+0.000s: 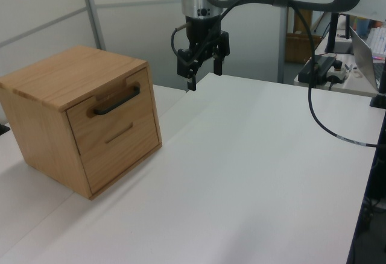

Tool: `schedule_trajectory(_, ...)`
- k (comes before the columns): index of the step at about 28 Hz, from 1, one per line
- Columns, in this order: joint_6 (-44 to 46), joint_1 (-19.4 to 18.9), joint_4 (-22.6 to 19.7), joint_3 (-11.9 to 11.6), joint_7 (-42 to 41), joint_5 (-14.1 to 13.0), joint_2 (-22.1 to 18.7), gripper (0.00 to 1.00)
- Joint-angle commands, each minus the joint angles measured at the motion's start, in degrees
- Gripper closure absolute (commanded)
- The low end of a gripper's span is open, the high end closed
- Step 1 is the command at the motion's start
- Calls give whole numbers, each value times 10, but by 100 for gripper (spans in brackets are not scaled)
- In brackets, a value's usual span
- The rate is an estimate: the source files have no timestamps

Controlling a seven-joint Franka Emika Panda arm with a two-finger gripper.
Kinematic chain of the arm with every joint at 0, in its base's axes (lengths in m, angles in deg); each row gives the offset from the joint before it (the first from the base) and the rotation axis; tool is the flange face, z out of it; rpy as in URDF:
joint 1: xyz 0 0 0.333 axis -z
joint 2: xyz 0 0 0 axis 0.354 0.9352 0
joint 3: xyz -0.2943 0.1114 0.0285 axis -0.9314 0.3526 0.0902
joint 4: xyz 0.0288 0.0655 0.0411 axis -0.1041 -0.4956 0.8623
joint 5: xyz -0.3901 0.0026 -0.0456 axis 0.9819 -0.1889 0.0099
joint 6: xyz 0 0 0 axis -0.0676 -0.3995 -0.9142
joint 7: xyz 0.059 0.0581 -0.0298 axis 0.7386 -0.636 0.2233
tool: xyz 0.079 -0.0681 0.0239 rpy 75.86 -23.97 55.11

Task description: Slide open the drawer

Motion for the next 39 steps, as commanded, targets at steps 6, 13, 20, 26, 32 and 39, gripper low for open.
schedule_trajectory(6,4,1,-95,1,127,15,-79,0)
schedule_trajectory(13,3,0,-233,5,147,1,-201,0)
schedule_trajectory(20,2,1,-290,7,156,-27,-262,0)
schedule_trajectory(26,-42,12,-366,8,171,-50,-327,1)
schedule_trajectory(32,-132,20,-428,10,249,-67,-356,2)
schedule_trajectory(39,-243,47,-463,36,427,-67,-341,2)
